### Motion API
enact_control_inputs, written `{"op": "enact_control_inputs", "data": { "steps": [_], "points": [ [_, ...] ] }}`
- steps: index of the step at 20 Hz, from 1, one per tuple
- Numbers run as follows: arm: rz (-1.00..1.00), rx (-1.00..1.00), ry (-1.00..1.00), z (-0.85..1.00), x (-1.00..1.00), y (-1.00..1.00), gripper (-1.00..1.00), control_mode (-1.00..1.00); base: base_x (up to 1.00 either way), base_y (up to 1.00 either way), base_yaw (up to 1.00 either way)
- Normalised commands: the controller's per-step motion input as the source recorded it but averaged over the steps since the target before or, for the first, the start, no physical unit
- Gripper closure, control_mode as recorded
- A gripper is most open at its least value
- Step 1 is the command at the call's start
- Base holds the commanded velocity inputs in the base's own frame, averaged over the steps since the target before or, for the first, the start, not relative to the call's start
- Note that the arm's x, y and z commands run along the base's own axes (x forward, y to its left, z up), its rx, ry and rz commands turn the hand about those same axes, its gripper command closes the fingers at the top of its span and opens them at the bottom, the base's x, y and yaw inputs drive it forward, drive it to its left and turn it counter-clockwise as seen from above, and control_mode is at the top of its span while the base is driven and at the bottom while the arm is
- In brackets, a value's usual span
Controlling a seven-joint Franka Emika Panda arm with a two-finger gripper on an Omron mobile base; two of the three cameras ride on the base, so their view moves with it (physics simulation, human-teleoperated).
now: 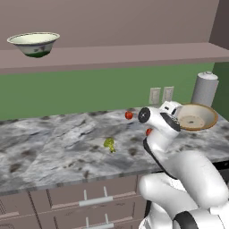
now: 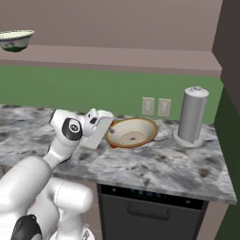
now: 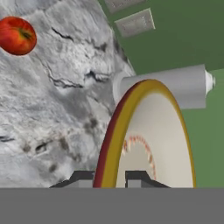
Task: Pick both bowls and place them on the counter. Then place the apple in one bowl and place the broccoli in the other bowl.
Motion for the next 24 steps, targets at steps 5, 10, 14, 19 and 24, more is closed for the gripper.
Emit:
{"op": "enact_control_inputs", "data": {
  "steps": [5, 10, 14, 19, 24],
  "points": [
    [0.00, 0.04, 0.05, -0.50, 0.21, -0.20, 1.00, -1.00, 0.00, 0.00, 0.00],
    [0.00, 0.05, 0.01, -0.56, 0.24, -0.18, 1.00, -1.00, 0.00, 0.00, 0.00],
    [0.00, 0.06, 0.00, -0.54, 0.18, -0.12, 1.00, -1.00, 0.00, 0.00, 0.00],
    [0.00, 0.04, 0.00, -0.44, 0.13, -0.16, 1.00, -1.00, 0.00, 0.00, 0.00],
    [0.00, 0.03, 0.00, -0.23, 0.00, -0.05, 1.00, -1.00, 0.00, 0.00, 0.00]
  ]
}}
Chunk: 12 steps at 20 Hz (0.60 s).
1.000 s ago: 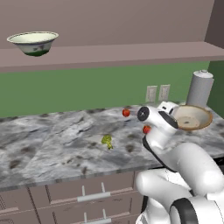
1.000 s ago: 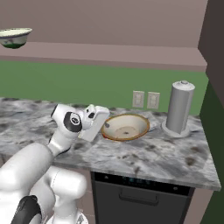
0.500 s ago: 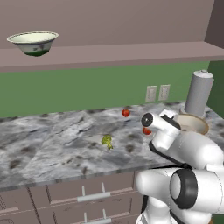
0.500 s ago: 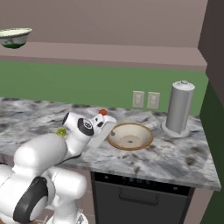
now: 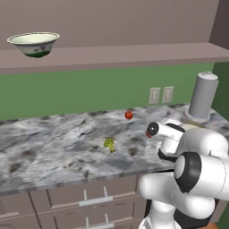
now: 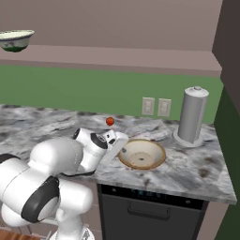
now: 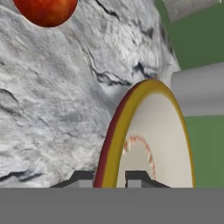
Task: Pick both bowls and place them on the counter. Then place the apple in one bowl and place the broccoli in the other bowl.
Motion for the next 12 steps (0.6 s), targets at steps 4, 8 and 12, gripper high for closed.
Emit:
{"op": "enact_control_inputs", "data": {
  "steps": [4, 8, 12],
  "points": [
    [0.00, 0.01, 0.00, -0.21, 0.00, 0.00, 1.00, -1.00, 0.00, 0.00, 0.00],
    [0.01, 0.02, 0.00, -0.21, 0.00, 0.00, 1.00, -1.00, 0.00, 0.00, 0.00],
    [0.02, 0.03, 0.00, -0.21, 0.00, 0.00, 1.00, -1.00, 0.00, 0.00, 0.00]
  ]
}}
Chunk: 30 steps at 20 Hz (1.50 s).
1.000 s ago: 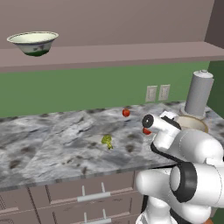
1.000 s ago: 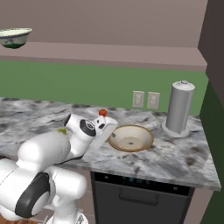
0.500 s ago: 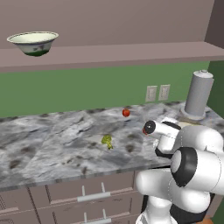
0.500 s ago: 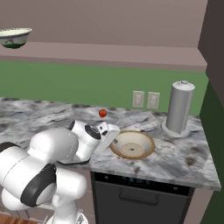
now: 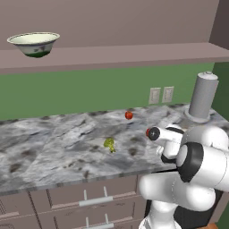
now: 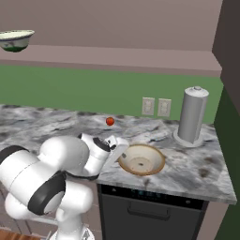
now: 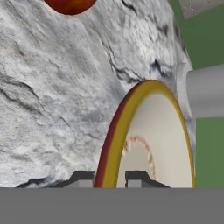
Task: Pick both bowls and place them on the counter. Then place the apple in one bowl and place the broccoli in the other bowl.
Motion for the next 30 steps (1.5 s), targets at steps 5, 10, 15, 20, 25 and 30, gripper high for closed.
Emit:
{"op": "enact_control_inputs", "data": {
  "steps": [5, 10, 15, 20, 25, 30],
  "points": [
    [0.02, 0.04, 0.00, -0.20, 0.00, 0.00, 1.00, -1.00, 0.00, 0.00, 0.00],
    [0.02, 0.05, 0.00, -0.22, 0.04, 0.00, 1.00, -1.00, 0.00, 0.00, 0.00],
    [0.03, 0.06, 0.00, -0.20, 0.07, -0.02, 1.00, -1.00, 0.00, 0.00, 0.00],
    [0.00, 0.02, 0.00, -0.24, 0.02, 0.00, 1.00, -1.00, 0.00, 0.00, 0.00],
    [0.00, 0.02, 0.00, -0.27, 0.00, 0.03, -1.00, -1.00, 0.00, 0.00, 0.00],
    [0.00, 0.04, 0.00, -0.01, 0.00, 0.08, -1.00, -1.00, 0.00, 0.00, 0.00]
  ]
}}
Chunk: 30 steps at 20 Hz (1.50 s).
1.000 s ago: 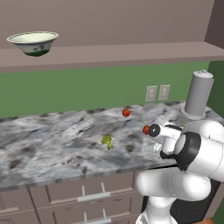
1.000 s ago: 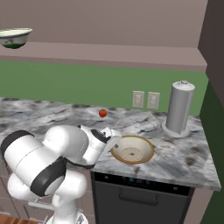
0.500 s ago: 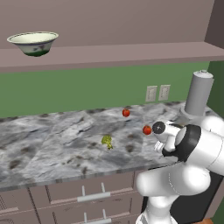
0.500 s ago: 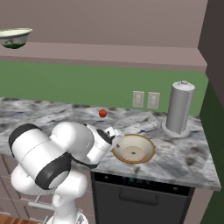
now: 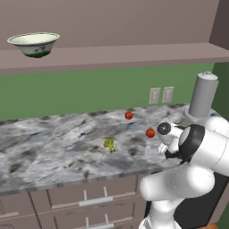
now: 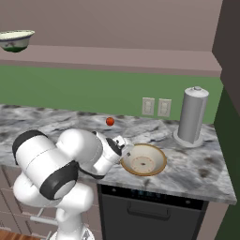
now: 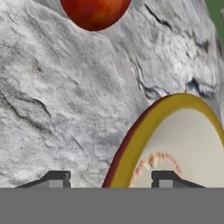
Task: Pick both bowls and place them on the counter. Then place the apple in one bowl and place the broccoli in the other bowl.
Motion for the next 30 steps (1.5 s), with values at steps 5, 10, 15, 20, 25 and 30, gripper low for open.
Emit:
{"op": "enact_control_inputs", "data": {
  "steps": [5, 10, 15, 20, 25, 30],
  "points": [
    [-0.01, 0.04, -0.04, 0.39, -0.27, 0.25, -1.00, -1.00, 0.00, 0.00, 0.00],
    [-0.04, 0.03, -0.07, 0.65, -0.21, 0.31, -1.00, -1.00, 0.00, 0.00, 0.00],
    [-0.04, -0.02, -0.02, 0.40, 0.00, 0.71, -1.00, -1.00, 0.00, 0.00, 0.00],
    [0.00, 0.00, -0.02, 0.04, 0.00, -0.02, -1.00, -1.00, 0.00, 0.00, 0.00],
    [0.00, 0.00, -0.10, 0.46, 0.00, 0.10, -1.00, -1.00, 0.00, 0.00, 0.00],
    [0.00, 0.00, -0.09, 0.37, -0.01, 0.16, -1.00, -1.00, 0.00, 0.00, 0.00]
  ]
}}
